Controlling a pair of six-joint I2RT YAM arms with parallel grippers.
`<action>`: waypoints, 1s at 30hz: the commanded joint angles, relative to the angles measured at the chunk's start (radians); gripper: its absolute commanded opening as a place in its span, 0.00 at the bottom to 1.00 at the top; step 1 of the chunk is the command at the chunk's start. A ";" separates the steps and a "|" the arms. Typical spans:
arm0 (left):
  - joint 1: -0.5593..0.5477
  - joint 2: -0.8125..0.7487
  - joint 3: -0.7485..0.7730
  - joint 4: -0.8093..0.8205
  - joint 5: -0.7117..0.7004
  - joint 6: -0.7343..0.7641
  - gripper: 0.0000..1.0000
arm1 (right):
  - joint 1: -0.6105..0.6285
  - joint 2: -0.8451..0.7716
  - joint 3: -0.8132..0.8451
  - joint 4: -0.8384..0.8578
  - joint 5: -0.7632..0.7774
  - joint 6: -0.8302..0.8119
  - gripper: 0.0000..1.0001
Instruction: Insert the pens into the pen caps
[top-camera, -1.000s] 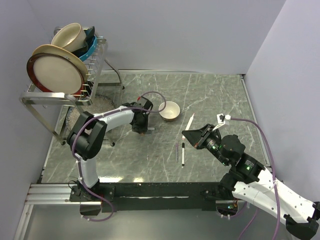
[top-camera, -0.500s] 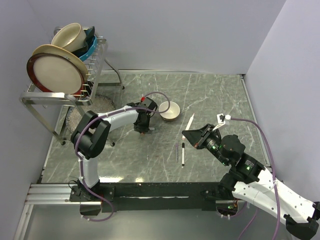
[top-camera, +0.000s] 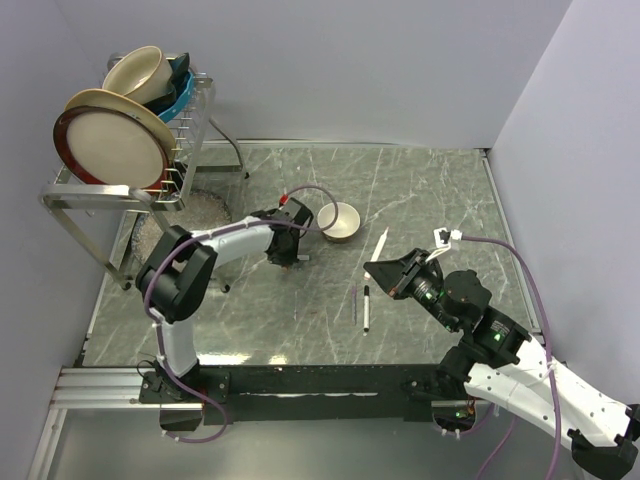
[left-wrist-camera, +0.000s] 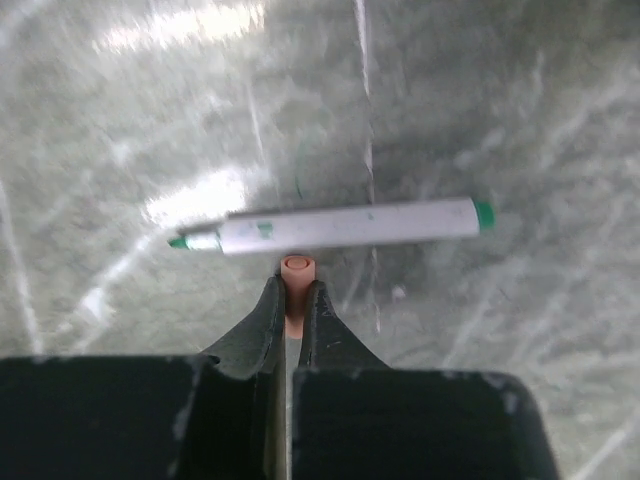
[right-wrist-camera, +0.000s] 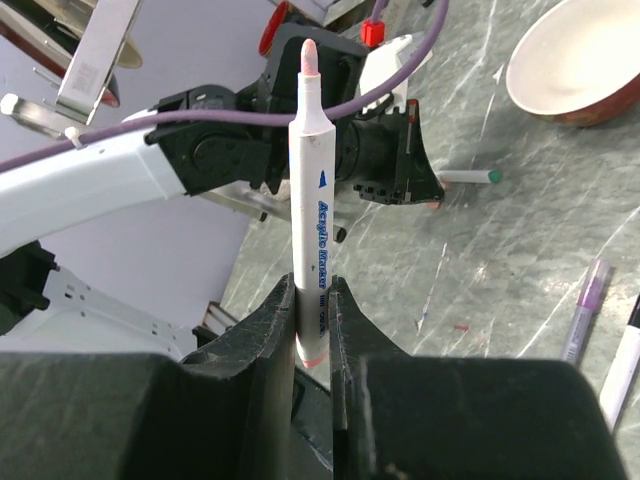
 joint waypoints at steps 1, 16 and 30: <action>-0.007 -0.090 -0.105 0.044 0.155 -0.064 0.01 | 0.005 0.015 0.024 0.030 -0.028 0.014 0.00; -0.009 -0.627 -0.283 0.432 0.559 -0.310 0.01 | 0.087 0.245 -0.074 0.342 -0.429 -0.042 0.00; -0.019 -0.832 -0.320 0.644 0.620 -0.410 0.01 | 0.128 0.308 -0.019 0.351 -0.407 -0.041 0.00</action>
